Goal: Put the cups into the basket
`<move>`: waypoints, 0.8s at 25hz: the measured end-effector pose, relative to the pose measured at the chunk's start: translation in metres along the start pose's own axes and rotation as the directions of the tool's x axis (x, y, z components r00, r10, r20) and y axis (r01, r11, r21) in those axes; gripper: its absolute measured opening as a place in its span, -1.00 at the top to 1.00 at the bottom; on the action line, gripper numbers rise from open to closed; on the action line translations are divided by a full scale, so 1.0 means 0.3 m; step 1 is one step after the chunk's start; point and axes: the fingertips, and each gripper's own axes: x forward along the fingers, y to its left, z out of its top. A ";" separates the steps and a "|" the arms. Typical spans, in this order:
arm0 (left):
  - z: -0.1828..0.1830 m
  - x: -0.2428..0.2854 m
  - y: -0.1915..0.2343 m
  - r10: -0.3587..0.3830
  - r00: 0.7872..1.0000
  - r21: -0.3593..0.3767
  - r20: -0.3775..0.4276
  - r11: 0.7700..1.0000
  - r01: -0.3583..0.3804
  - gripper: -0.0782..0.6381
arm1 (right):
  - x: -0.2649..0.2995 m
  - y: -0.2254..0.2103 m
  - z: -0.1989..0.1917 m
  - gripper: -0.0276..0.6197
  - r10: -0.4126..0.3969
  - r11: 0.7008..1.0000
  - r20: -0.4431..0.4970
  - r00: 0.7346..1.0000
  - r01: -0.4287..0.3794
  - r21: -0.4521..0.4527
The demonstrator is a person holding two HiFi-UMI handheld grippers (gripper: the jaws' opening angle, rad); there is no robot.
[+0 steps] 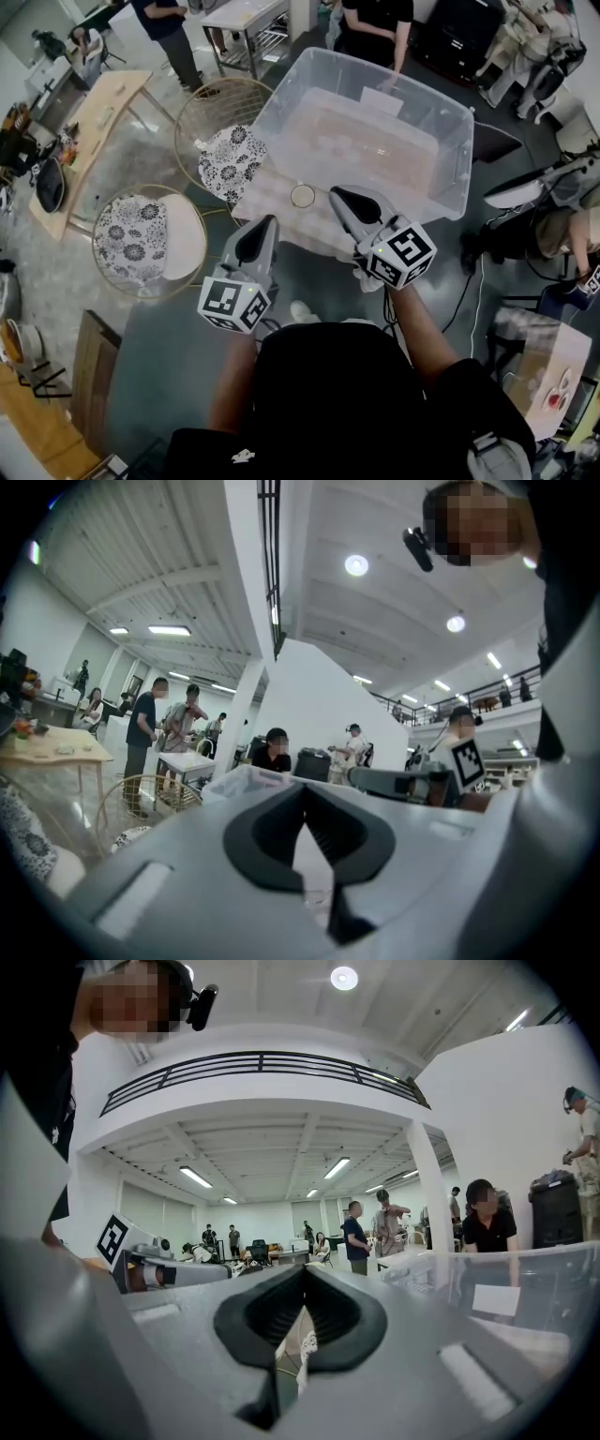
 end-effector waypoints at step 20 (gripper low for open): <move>0.004 0.005 0.094 -0.043 0.999 -0.030 0.012 0.999 0.044 0.77 | 0.047 -0.021 -0.031 0.91 -0.070 0.997 -0.029 0.997 0.071 0.007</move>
